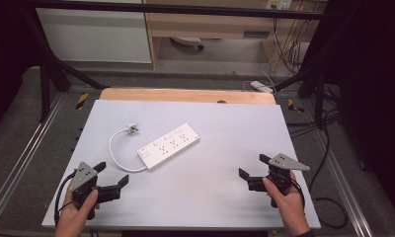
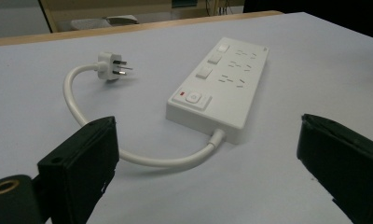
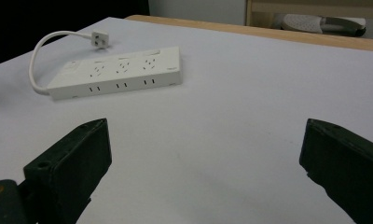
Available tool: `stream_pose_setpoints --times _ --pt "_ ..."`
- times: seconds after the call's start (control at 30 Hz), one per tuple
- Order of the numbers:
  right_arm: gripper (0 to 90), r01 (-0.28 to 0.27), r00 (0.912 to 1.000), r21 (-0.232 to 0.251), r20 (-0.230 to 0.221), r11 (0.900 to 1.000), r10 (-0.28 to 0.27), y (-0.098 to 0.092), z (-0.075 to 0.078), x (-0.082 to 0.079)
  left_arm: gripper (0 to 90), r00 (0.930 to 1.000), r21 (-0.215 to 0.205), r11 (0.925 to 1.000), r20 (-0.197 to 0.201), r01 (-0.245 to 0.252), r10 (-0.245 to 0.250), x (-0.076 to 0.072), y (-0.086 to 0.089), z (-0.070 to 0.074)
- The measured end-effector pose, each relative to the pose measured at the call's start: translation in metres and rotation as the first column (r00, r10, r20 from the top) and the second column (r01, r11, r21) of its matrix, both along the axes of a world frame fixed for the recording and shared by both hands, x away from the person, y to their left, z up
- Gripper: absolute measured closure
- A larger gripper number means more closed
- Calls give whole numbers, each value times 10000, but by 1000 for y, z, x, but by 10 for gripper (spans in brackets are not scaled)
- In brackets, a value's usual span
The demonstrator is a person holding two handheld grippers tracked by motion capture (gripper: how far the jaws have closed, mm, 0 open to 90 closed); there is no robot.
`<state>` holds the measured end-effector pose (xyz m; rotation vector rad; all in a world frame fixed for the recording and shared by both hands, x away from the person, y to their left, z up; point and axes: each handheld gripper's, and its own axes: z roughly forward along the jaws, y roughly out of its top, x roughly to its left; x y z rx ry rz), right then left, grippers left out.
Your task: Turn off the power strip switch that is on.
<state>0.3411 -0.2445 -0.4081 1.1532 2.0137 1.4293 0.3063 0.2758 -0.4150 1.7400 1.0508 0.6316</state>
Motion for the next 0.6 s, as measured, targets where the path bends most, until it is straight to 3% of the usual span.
stream_pose_setpoints --times 0.37,0.6 --pt "22 78 10000 58 -16 10000 -78 -6 4 -2 56 10000 8 10000 -20 -36 36 0 0 0" --pt "21 124 9999 -32 61 9999 -124 -10 16 -1 55 10000 22 10000 -33 -34 34 -1 0 0"
